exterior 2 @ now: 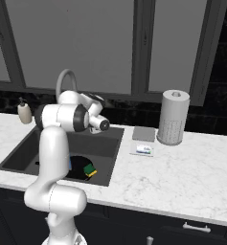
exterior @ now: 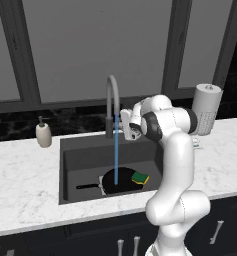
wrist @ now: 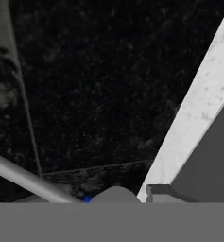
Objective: Pick the pan and sponge and place them into the sink. Then turn on the water.
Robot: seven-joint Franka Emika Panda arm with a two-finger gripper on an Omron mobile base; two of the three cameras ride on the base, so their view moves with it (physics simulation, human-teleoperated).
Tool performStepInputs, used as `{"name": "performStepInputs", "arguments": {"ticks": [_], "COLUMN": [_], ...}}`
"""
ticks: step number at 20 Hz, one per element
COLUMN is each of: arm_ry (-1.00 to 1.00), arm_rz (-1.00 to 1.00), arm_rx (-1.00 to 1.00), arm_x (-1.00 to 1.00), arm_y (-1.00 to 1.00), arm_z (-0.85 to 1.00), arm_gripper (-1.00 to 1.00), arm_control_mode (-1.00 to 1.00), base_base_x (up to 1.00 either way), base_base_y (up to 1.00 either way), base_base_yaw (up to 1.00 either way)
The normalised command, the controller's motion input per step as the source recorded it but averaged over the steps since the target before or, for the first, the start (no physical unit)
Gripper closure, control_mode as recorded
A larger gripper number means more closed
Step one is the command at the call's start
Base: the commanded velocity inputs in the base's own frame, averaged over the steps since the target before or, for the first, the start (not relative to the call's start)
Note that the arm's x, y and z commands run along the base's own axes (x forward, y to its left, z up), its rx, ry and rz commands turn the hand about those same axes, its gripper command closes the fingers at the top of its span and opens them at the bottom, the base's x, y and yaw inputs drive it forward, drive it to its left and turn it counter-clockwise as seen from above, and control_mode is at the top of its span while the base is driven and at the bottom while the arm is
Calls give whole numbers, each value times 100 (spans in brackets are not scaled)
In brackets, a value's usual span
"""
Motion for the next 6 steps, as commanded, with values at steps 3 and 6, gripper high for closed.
{"name": "performStepInputs", "arguments": {"ticks": [3,6], "arm_ry": [4,0], "arm_rz": [-1,0], "arm_rx": [18,6], "arm_x": [2,0], "arm_y": [0,0], "arm_z": [-19,-10], "arm_gripper": [100,100], "arm_control_mode": [-100,-100], "base_base_x": [0,0], "base_base_y": [0,0], "base_base_yaw": [0,0]}}
